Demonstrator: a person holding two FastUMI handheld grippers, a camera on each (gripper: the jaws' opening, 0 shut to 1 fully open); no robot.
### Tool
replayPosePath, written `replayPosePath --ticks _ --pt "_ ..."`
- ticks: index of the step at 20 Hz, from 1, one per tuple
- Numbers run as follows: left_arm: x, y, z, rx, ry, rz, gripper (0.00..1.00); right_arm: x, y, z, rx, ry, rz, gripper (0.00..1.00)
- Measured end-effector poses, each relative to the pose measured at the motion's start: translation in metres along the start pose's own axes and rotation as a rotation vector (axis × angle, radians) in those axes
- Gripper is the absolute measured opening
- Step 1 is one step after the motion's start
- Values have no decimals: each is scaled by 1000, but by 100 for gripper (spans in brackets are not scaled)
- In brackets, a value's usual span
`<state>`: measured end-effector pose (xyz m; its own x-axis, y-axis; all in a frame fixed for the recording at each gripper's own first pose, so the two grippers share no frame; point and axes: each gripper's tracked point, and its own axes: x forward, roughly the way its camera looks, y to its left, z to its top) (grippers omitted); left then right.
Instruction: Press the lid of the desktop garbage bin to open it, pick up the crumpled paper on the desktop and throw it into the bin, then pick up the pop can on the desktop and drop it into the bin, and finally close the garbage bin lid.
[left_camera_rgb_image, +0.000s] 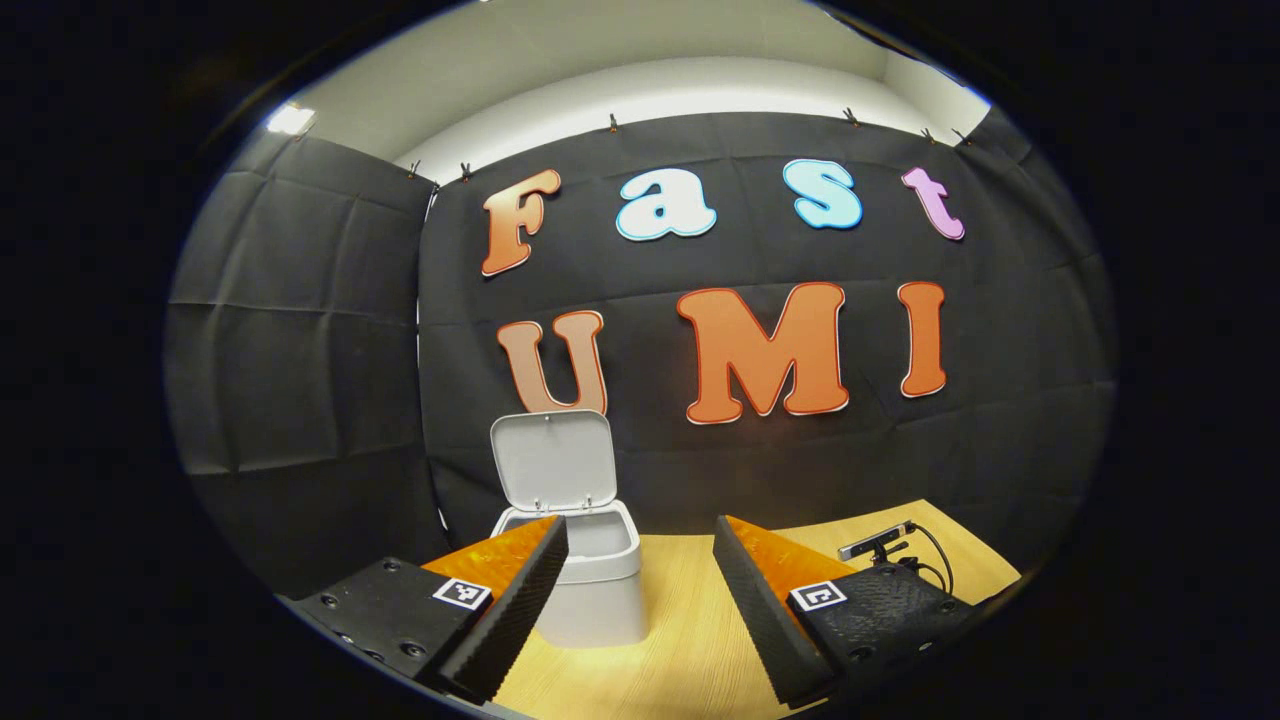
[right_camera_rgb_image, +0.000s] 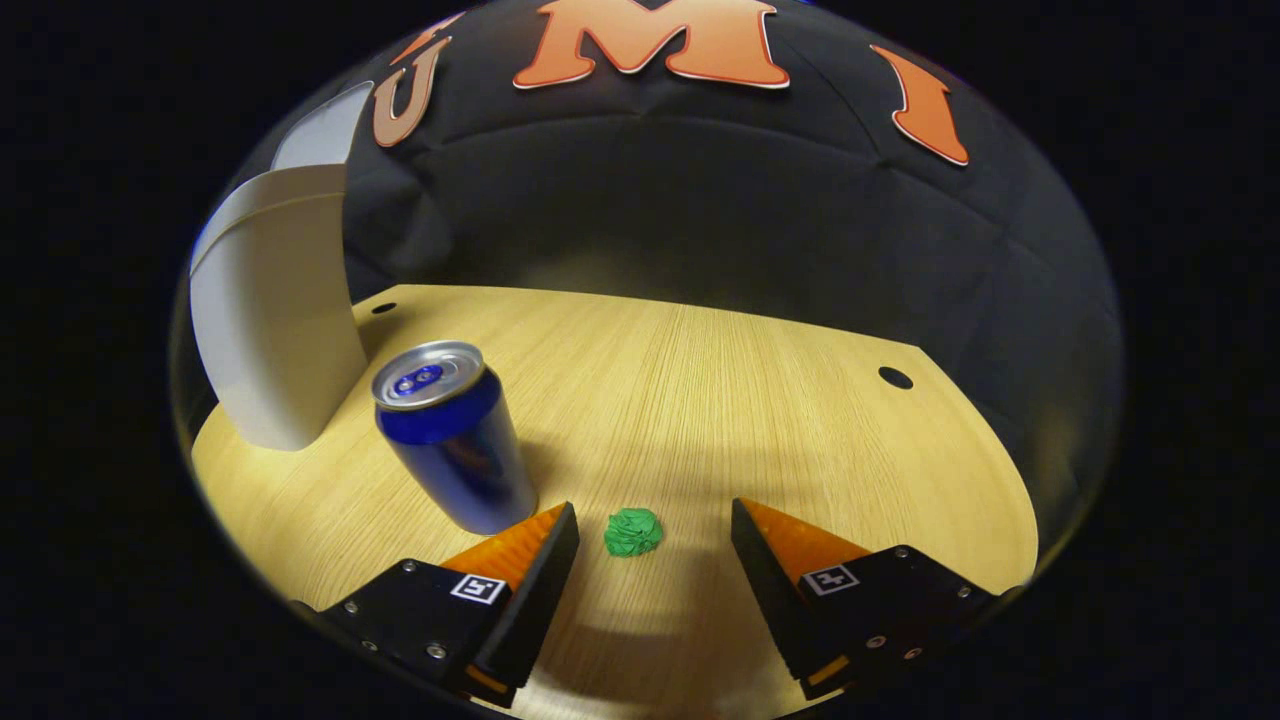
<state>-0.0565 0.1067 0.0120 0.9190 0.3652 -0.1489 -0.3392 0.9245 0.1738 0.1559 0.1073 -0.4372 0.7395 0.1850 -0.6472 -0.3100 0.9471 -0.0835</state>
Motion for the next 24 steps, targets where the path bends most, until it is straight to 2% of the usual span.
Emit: replayPosePath --ticks 8,9,10,11,13,17,24 --pt "9 -4 -14 2 44 -22 93 15 2 -13 13 40 3 57" --pt "10 -5 -17 1 52 -27 93 16 4 -13 13 43 7 40" --pt "12 -6 -19 3 57 -32 93 16 4 -14 7 44 3 44" --pt "11 -8 -19 6 59 -37 93 17 5 -15 2 44 4 34" --pt "13 -10 -21 14 63 -46 93 15 5 -14 6 42 10 24" --pt "13 -14 -24 11 68 -67 93 8 -4 -4 30 21 5 18" --pt "12 -15 -20 -25 47 -93 93 -30 -13 47 49 -95 5 16"
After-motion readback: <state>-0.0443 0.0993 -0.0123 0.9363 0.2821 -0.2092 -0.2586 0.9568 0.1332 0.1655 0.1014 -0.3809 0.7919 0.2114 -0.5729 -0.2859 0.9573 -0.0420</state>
